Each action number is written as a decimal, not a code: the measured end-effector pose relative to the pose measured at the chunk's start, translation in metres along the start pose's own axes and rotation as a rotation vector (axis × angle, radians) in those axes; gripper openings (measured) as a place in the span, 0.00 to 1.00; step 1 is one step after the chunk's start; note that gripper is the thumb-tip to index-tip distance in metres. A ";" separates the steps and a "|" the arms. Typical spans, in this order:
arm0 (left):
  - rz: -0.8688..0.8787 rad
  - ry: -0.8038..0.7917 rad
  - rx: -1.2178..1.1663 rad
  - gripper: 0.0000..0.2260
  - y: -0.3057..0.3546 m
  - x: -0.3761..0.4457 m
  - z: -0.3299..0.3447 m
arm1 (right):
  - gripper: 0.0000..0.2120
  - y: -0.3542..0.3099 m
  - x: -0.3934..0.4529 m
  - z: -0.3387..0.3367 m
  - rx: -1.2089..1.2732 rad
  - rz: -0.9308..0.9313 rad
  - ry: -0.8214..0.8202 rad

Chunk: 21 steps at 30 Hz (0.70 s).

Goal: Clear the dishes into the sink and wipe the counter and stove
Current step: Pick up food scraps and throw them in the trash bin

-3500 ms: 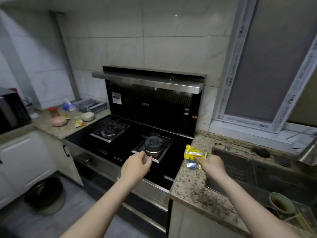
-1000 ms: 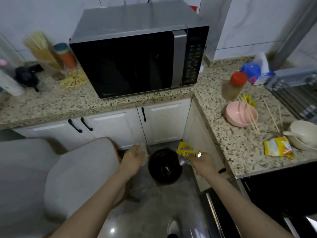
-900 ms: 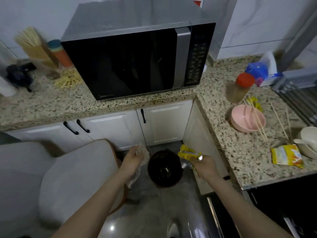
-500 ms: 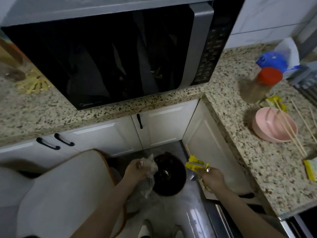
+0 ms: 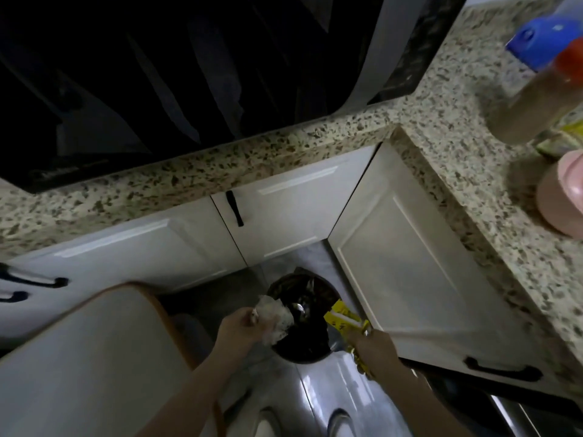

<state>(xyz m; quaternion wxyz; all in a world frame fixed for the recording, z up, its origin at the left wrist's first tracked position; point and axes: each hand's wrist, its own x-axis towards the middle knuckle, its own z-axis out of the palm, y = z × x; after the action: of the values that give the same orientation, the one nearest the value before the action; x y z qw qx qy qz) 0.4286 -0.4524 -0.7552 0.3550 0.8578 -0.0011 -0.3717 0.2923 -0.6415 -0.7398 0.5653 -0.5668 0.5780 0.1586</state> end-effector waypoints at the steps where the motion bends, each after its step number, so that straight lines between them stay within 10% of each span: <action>1: -0.030 0.001 0.014 0.09 -0.005 0.008 0.006 | 0.18 0.003 0.006 0.003 0.001 0.019 -0.002; 18: -0.198 -0.001 -0.093 0.05 -0.063 0.085 0.095 | 0.14 0.049 0.099 0.027 -0.034 0.201 -0.038; 21: -0.263 -0.014 -0.084 0.23 -0.068 0.089 0.107 | 0.16 0.053 0.107 0.026 -0.064 0.250 -0.009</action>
<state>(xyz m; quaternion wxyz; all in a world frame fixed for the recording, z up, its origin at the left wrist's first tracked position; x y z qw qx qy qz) 0.4073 -0.4904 -0.9038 0.3388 0.8322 0.1242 -0.4209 0.2911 -0.6545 -0.8612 0.5252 -0.5073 0.6364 0.2485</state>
